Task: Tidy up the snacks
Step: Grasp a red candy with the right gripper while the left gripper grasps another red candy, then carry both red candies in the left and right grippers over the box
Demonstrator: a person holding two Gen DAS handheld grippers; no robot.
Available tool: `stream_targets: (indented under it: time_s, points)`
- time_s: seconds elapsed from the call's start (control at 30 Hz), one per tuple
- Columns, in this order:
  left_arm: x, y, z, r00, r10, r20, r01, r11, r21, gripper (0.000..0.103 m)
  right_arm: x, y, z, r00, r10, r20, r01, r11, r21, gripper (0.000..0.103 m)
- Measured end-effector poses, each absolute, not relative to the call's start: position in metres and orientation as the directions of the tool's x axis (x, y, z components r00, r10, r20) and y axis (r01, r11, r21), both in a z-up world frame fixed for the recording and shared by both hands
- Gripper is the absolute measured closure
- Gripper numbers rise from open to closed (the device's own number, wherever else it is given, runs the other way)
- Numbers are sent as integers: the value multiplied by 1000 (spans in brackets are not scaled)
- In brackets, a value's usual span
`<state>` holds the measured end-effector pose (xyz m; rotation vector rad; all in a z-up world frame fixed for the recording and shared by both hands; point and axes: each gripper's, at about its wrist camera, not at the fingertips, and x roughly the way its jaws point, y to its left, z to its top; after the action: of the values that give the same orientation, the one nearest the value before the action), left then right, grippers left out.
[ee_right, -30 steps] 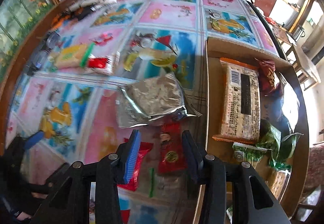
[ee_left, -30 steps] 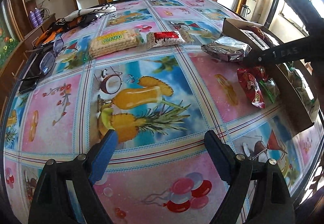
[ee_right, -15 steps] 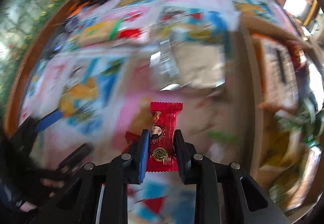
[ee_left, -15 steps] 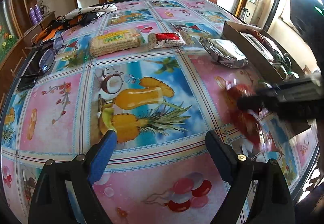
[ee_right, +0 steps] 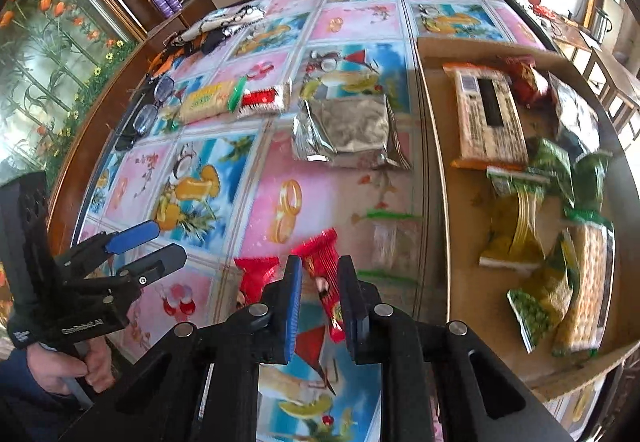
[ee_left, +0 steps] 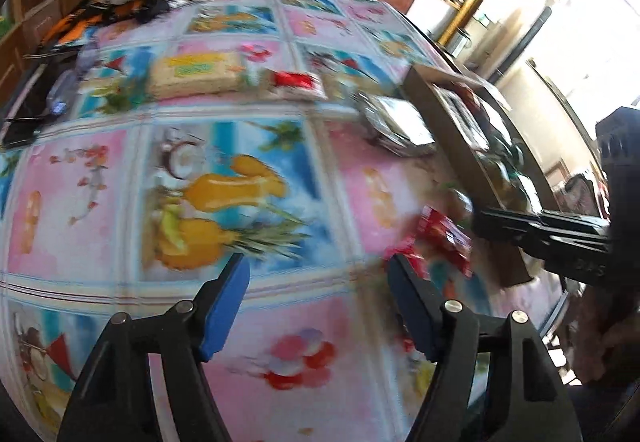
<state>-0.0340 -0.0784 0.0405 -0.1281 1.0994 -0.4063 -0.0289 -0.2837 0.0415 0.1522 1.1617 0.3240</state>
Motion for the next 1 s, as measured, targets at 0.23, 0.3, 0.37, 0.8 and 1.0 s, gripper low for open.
stream_targets:
  time_s: [0.23,0.3,0.37,0.8,1.0]
  points:
    - [-40,-131,35,298,-410,-862,362,884,-295,32,-37,-306,46,400,321,-858,-129,947,294,83]
    - [-40,-144,30,281,-395,-874,373,885,-280,32,-39,-312,48,406,321,-856,-123,947,297,83]
    - [-39,-156,26,275,-371,-887,381,889,-254,42,-41,-318,50,412,320,-853,-124,947,296,83]
    - [-45,-142,23,357,-274,-893,371,919,-134,83,-40,-299,47,363,394,-844,-233,916,327,83]
    - [-44,-128,22,356,-290,-888,368,917,-153,83,-30,-280,29,311,365,-877,-248,922,296,79]
